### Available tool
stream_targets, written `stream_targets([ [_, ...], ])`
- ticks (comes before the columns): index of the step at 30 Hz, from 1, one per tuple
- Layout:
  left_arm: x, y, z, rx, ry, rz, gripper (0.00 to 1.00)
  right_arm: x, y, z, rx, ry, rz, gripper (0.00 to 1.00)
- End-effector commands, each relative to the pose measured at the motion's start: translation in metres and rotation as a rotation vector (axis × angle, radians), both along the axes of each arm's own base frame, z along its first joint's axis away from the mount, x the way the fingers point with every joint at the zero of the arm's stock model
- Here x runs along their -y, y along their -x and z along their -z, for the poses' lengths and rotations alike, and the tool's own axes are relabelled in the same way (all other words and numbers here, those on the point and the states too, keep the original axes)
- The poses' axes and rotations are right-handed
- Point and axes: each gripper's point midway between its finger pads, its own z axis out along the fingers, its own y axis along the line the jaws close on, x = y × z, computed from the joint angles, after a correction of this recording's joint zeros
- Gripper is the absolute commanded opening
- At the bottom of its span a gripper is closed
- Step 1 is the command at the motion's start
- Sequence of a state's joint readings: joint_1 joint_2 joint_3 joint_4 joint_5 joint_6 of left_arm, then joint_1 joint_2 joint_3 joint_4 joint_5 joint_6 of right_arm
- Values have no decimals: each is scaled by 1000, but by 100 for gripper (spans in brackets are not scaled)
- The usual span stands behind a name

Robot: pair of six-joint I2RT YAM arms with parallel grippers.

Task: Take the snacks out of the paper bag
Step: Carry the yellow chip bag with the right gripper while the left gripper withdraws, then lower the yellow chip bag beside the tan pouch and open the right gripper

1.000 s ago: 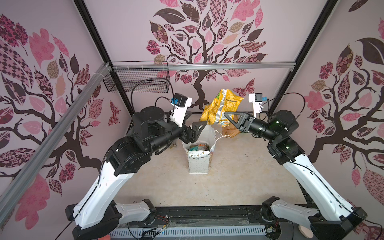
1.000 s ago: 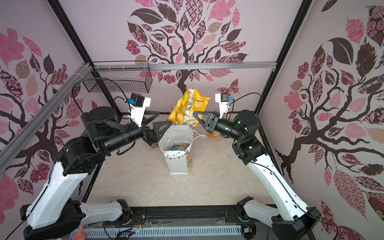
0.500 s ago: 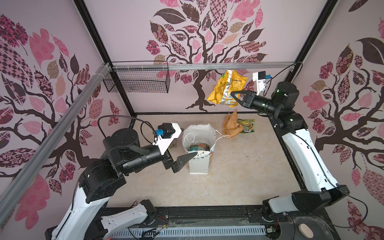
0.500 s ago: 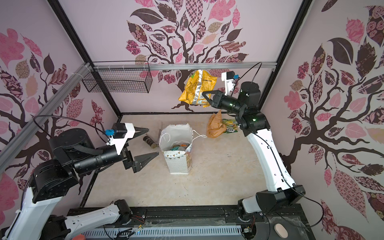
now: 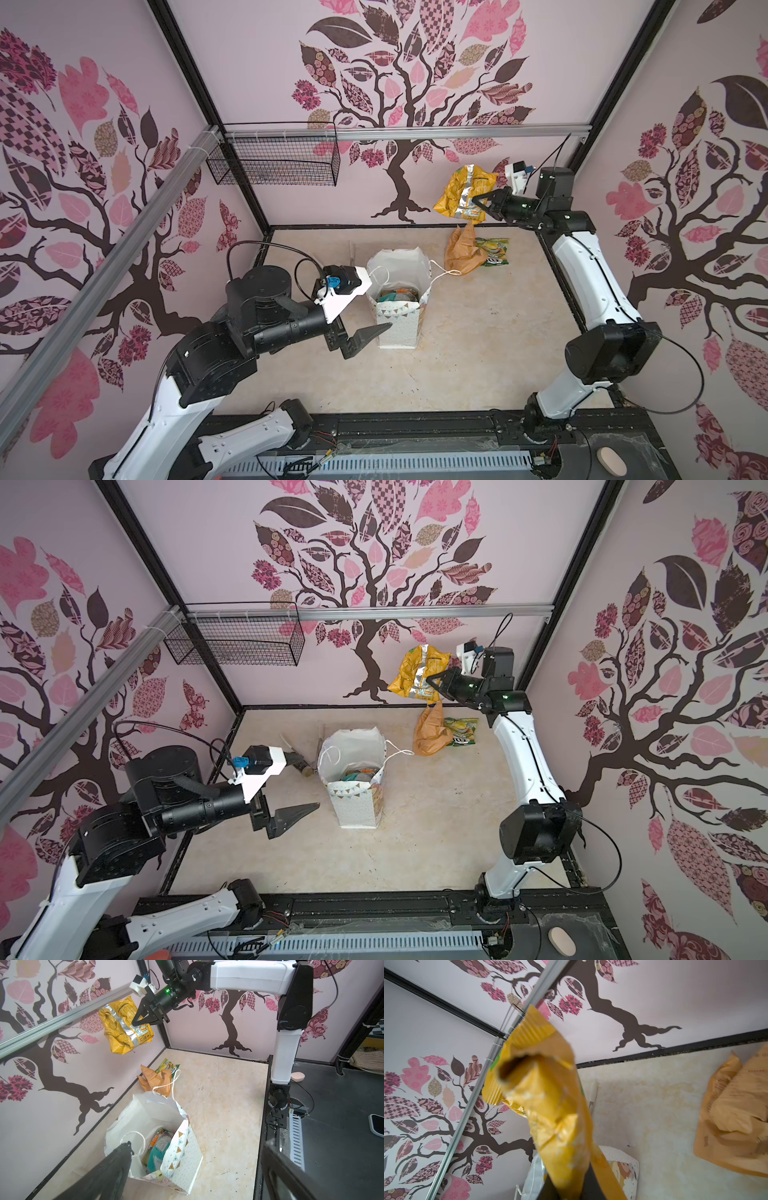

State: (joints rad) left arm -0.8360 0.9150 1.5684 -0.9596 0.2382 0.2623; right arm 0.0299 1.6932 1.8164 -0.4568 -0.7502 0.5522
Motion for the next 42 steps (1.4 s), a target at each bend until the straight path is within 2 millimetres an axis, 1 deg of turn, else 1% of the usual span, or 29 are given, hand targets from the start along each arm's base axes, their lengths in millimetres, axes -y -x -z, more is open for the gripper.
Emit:
stream_targets([
  [1, 0, 5, 4, -2, -5, 25, 98, 7, -7, 39, -86, 47, -12, 0],
  [7, 2, 5, 4, -14, 0, 30, 98, 12, -6, 109, -211, 106, -11, 0],
  [10, 3, 5, 3, -24, 6, 28, 98, 14, 0, 144, -281, 130, -12, 0],
  [15, 4, 6, 0, -31, 23, 34, 98, 20, 11, 197, -382, 177, -2, 0],
  [20, 7, 7, -2, -38, 31, 45, 98, 25, 24, 242, -474, 214, 1, 1],
  [22, 9, 7, -3, -43, 35, 52, 98, 24, 31, 262, -516, 217, -6, 2],
  [25, 11, 6, -3, -48, 39, 55, 98, 23, 41, 286, -573, 212, -28, 3],
  [29, 13, 5, -4, -54, 43, 57, 98, 23, 48, 309, -624, 225, -44, 4],
  [33, 14, 5, -5, -59, 49, 59, 98, 29, 49, 324, -649, 261, -20, 7],
  [35, 15, 5, -6, -60, 52, 61, 98, 32, 50, 328, -657, 280, -7, 13],
  [37, 16, 5, -6, -61, 56, 62, 98, 36, 51, 332, -666, 296, 6, 26],
  [38, 16, 4, -6, -62, 56, 62, 98, 37, 52, 333, -667, 301, 12, 30],
  [40, 17, 4, -7, -65, 60, 64, 98, 39, 54, 333, -668, 308, 25, 34],
  [42, 18, 4, -7, -67, 63, 66, 98, 41, 54, 329, -659, 317, 41, 40],
])
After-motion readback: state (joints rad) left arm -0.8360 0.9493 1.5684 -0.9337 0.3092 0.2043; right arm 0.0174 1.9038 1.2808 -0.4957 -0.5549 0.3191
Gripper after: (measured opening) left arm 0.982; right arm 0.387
